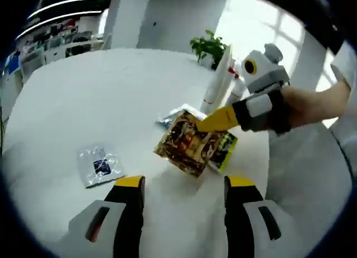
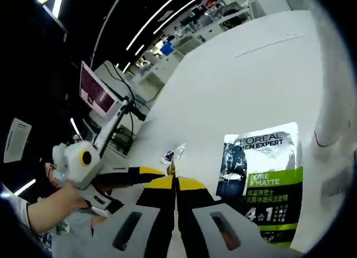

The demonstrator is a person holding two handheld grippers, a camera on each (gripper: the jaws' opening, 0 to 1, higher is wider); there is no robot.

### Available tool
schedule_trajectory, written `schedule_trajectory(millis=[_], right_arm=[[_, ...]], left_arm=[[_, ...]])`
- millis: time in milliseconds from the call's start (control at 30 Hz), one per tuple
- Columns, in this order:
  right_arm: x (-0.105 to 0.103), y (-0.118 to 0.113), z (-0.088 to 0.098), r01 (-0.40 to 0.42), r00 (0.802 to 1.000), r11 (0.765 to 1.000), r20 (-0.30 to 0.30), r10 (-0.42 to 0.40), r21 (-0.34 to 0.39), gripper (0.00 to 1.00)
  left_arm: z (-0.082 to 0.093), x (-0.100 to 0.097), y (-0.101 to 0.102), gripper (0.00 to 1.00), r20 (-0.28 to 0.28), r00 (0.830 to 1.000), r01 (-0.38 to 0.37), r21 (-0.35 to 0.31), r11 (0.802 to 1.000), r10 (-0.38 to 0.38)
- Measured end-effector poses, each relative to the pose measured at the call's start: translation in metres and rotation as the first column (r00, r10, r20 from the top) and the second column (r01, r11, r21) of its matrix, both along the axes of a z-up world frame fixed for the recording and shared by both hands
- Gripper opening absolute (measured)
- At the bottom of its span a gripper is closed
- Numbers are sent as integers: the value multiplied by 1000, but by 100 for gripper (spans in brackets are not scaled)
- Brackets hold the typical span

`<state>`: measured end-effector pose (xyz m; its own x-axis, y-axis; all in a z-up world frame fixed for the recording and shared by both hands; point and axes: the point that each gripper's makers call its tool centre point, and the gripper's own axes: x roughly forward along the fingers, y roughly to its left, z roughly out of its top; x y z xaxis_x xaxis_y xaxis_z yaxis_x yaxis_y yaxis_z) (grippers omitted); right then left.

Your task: Arrange the skincare products in the storage area until every visible bottle or jar stands upright without overlapping.

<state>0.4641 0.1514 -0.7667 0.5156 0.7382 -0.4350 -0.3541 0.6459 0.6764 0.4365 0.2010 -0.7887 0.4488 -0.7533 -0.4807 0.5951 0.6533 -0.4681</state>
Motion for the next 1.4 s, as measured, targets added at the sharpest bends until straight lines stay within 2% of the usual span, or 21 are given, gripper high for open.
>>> schedule_trajectory(millis=[67,133,200,233,367,533,600,767,833,1000,1033,1167,1300,1400], right_arm=[[2,0,4,30,1000,998,-11,-29,50,1],[4,1,5,57,998,995,-34,-54,83,1],[6,3,6,62,998,994,-26,-60,89,1],[8,4,5,67,998,994,-24,-66,86,1],[19,9,0,89,996,996,-10,-89,26,1],[32,11,-12,137,990,990,-12,-138,-39,1],[36,11,-23,144,989,986,-16,-145,-80,1],[44,9,-46,154,986,978,-36,-161,-143,1],[42,9,-50,164,984,974,-48,-173,-154,1],[44,6,-57,172,982,967,-43,-183,-189,1],[44,6,-58,169,983,967,-41,-180,-193,1],[46,7,-60,135,990,965,-17,-143,-223,1],[47,6,-60,120,992,964,5,-123,-239,1],[47,6,-59,114,993,963,11,-115,-244,1]], left_arm=[[9,6,0,50,-50,996,-81,-125,989,76],[19,10,-1,48,-87,989,-134,-235,963,116],[24,18,1,45,-119,979,-192,-302,934,163],[28,19,-2,42,-127,974,-216,-303,928,186],[23,26,4,32,-110,968,-248,-258,934,227],[6,37,12,32,-52,963,-269,-114,956,265],[4,36,12,32,-25,966,-260,-83,962,259],[3,45,6,26,19,974,-222,-85,971,225],[0,50,3,23,30,976,-215,-67,974,217],[-16,67,4,17,101,981,-171,71,983,163],[-19,68,4,17,116,984,-148,117,982,135],[-26,71,-4,17,150,988,-81,214,974,49],[-30,74,-10,20,195,980,-24,320,947,-42],[-36,75,-11,21,207,974,9,390,921,-97]])
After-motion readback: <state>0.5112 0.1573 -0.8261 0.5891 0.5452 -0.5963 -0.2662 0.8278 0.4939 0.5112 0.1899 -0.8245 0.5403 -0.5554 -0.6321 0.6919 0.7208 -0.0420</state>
